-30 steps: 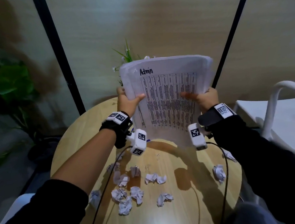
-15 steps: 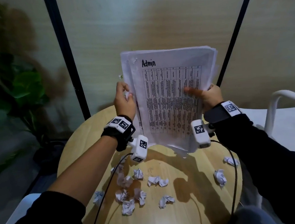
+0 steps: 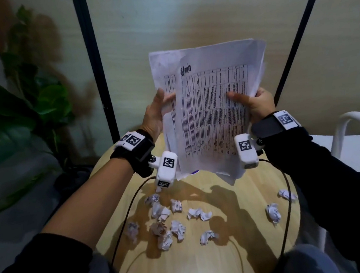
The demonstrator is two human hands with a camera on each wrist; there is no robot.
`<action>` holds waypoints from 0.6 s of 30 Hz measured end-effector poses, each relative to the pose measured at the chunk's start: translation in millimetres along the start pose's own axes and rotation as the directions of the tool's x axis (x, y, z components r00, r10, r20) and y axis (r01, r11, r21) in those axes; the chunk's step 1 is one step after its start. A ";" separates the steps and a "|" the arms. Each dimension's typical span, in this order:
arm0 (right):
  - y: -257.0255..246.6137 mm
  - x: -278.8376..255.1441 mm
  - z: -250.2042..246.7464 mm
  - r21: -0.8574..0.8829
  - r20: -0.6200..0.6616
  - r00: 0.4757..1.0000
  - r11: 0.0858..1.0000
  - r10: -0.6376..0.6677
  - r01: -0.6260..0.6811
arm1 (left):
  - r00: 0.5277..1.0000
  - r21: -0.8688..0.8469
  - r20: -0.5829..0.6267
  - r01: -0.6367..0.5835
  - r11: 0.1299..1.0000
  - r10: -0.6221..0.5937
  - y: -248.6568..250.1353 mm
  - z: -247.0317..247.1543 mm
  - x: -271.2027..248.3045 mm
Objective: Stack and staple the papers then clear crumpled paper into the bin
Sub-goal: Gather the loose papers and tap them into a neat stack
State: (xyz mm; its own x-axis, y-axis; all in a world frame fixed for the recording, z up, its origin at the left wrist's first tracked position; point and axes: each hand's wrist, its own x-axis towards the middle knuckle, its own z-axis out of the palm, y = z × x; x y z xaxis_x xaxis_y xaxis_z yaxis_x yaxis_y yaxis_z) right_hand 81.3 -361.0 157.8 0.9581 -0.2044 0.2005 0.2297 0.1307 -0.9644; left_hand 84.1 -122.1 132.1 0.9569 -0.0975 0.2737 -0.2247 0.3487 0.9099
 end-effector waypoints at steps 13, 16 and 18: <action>38.1 -31.2 -5.1 -0.224 0.034 0.999 0.975 0.009 -0.001 | 0.951 0.445 -0.239 -0.073 0.893 0.197 -7.3 8.0 -10.9; 38.8 -37.3 -11.3 -0.222 -0.026 1.000 0.975 -0.001 -0.005 | 0.990 0.466 -0.106 -0.034 0.884 0.094 -0.3 10.2 -22.8; 32.4 -44.9 -14.7 -0.199 -0.060 0.998 0.980 0.006 -0.018 | 0.998 0.629 -0.007 -0.039 0.777 0.057 5.9 8.7 -30.7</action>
State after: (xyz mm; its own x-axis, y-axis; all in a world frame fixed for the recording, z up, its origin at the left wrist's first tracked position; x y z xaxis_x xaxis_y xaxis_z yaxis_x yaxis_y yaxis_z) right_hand 43.2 -361.8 115.0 0.9476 -0.2612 0.1837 0.1738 -0.0609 -0.9829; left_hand 51.8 -125.1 131.7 0.9439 -0.0708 0.3225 -0.3281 -0.3112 0.8919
